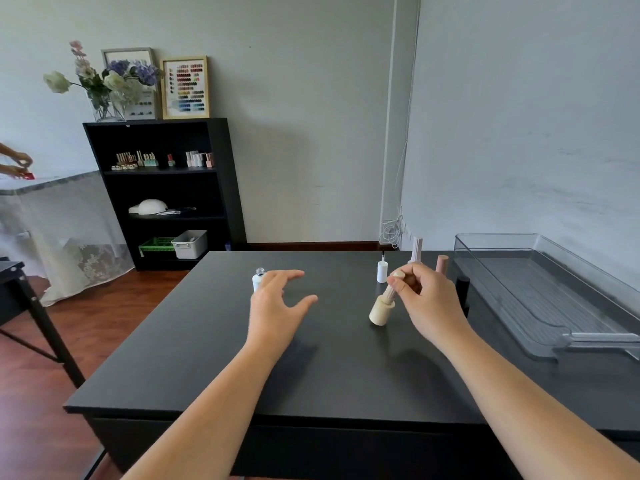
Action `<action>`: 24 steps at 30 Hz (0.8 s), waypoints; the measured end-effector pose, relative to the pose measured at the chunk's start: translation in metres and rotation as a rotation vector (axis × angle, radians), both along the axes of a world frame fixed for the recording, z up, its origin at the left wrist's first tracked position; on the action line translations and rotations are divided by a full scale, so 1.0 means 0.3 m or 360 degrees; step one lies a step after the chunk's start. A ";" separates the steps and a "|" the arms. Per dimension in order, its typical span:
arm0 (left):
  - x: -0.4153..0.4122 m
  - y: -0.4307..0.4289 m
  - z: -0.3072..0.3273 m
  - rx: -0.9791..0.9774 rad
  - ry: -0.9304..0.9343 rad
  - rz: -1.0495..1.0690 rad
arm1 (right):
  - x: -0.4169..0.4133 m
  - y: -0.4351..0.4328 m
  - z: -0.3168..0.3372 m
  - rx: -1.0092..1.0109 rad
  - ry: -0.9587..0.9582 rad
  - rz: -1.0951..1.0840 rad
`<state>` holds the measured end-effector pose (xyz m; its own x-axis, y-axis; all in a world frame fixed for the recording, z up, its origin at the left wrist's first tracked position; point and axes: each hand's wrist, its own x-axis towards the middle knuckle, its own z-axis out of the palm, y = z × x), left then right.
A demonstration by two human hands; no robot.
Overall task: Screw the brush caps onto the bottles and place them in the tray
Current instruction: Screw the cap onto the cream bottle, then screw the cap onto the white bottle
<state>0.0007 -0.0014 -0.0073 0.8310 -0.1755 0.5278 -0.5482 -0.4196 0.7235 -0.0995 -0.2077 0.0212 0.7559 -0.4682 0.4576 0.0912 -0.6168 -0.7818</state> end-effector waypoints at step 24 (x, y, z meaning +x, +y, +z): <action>0.229 0.037 -0.026 -0.0095 0.0539 0.0406 | 0.112 -0.090 0.011 -0.0197 0.0034 -0.0215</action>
<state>0.0695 0.0096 -0.0151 0.9720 0.0804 0.2208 -0.1598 -0.4631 0.8718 -0.0659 -0.2349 0.0245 0.7000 -0.5074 0.5025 -0.0148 -0.7138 -0.7002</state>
